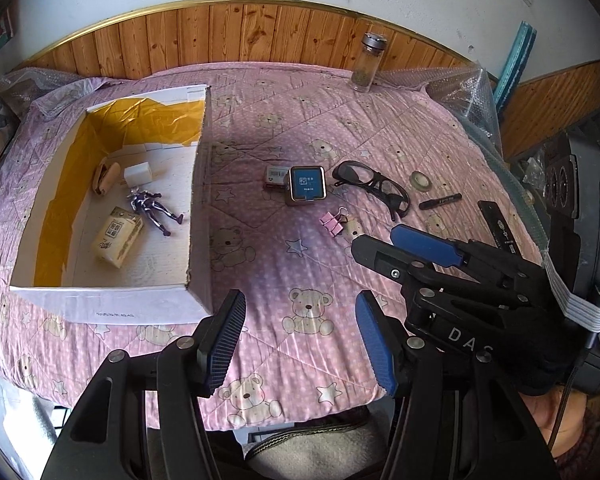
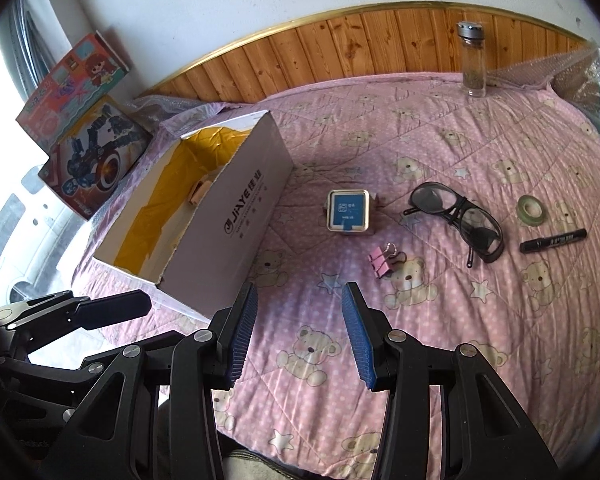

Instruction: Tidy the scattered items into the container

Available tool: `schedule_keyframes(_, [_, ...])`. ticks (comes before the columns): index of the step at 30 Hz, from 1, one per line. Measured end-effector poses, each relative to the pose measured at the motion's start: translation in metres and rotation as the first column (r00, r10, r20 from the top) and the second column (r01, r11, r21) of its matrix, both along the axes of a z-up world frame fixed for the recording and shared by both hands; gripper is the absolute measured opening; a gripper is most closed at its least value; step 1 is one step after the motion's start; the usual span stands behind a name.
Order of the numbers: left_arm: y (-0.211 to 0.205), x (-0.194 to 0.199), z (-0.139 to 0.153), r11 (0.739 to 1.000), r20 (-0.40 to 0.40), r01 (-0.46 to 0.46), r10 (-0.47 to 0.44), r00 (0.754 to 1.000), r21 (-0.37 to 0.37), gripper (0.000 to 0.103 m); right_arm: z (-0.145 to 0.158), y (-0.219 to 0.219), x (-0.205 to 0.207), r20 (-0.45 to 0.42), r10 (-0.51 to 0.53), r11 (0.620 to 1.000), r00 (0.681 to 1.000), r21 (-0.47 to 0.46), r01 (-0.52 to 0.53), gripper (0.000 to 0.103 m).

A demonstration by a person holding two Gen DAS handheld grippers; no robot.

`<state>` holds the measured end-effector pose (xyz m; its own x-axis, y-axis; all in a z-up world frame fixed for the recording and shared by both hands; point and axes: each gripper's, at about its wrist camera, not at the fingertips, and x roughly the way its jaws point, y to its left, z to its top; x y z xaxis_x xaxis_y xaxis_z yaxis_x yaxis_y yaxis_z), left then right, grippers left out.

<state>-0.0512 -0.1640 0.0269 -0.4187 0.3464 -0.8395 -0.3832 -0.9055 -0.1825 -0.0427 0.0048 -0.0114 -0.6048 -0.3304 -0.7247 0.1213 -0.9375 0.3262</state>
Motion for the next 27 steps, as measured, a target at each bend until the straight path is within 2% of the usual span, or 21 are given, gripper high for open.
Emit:
schedule_keyframes(12, [0.052, -0.032, -0.029, 0.999, 0.061, 0.035, -0.034, 0.998, -0.018, 0.059, -0.035, 0.070, -0.016, 0.072, -0.102, 0.994, 0.992, -0.030, 0.104, 0.047])
schedule_keyframes(16, [0.064, -0.053, -0.041, 1.000, 0.076, 0.022, -0.021, 0.997, -0.010, 0.066, -0.048, 0.087, -0.027, 0.093, -0.116, 0.991, 0.989, -0.051, 0.121, 0.047])
schedule_keyframes(22, [0.073, -0.096, -0.061, 0.999, 0.101, -0.036, 0.034, 0.994, 0.010, 0.066, -0.074, 0.080, -0.046, 0.112, -0.066, 0.995, 0.992, -0.065, 0.074, 0.048])
schedule_keyframes(27, [0.081, -0.130, -0.075, 0.997, 0.112, -0.078, 0.075, 0.991, 0.023, 0.066, -0.094, 0.060, -0.061, 0.109, 0.004, 0.999, 0.994, -0.037, 0.000, 0.052])
